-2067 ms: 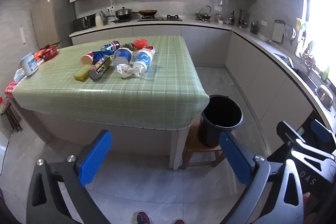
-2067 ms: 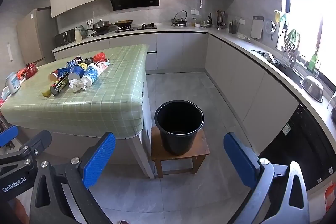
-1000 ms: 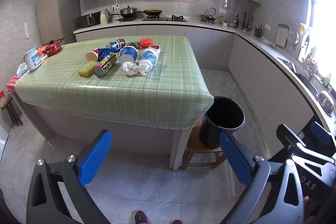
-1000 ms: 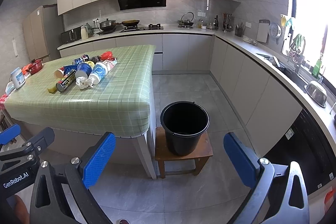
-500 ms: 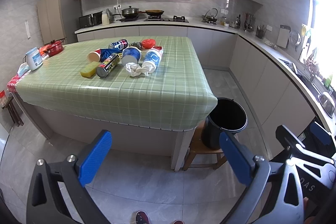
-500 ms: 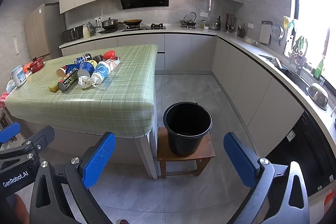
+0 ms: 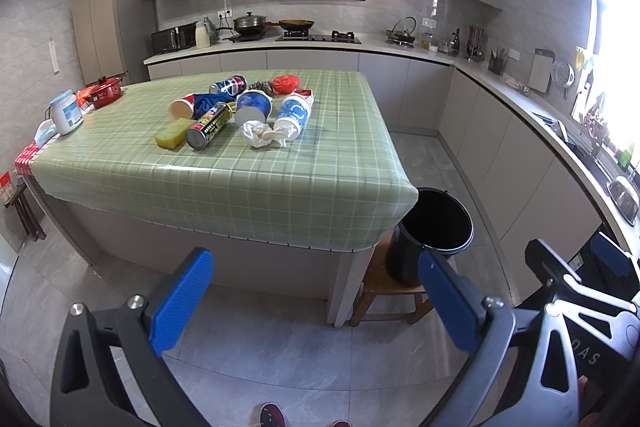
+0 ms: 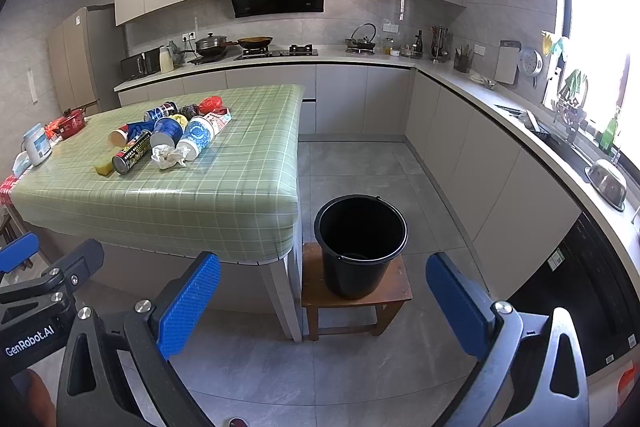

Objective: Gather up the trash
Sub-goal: 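Carry both tools toward the island with the trash items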

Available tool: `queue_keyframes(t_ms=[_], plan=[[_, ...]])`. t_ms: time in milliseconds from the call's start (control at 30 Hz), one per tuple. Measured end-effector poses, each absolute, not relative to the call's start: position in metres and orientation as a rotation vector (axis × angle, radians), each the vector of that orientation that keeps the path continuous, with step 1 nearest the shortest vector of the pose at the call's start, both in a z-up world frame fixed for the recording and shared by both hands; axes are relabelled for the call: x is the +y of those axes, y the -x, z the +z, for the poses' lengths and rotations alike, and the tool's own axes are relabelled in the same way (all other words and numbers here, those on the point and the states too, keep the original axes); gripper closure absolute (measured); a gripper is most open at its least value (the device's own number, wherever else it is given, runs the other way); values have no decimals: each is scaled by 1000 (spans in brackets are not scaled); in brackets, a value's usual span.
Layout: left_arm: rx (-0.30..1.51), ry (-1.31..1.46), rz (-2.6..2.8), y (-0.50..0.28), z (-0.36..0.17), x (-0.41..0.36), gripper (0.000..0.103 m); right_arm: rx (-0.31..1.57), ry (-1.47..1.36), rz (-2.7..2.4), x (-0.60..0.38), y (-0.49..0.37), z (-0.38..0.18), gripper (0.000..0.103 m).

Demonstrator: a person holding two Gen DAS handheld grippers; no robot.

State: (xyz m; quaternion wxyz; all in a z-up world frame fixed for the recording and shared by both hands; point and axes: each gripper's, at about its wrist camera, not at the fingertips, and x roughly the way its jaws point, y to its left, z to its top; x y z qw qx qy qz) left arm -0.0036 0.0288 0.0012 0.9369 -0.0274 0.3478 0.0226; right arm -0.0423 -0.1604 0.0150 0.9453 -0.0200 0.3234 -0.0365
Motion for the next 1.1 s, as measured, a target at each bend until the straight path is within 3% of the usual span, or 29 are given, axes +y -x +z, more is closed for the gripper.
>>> queue_keyframes(t_ms=[800,1100], plan=[[710,56,50,2,0,38,0,662,43,-64,-144,37,13,0],[720,65,71,-14,-2,75,0,667,28,-66,-128,26,10,0]])
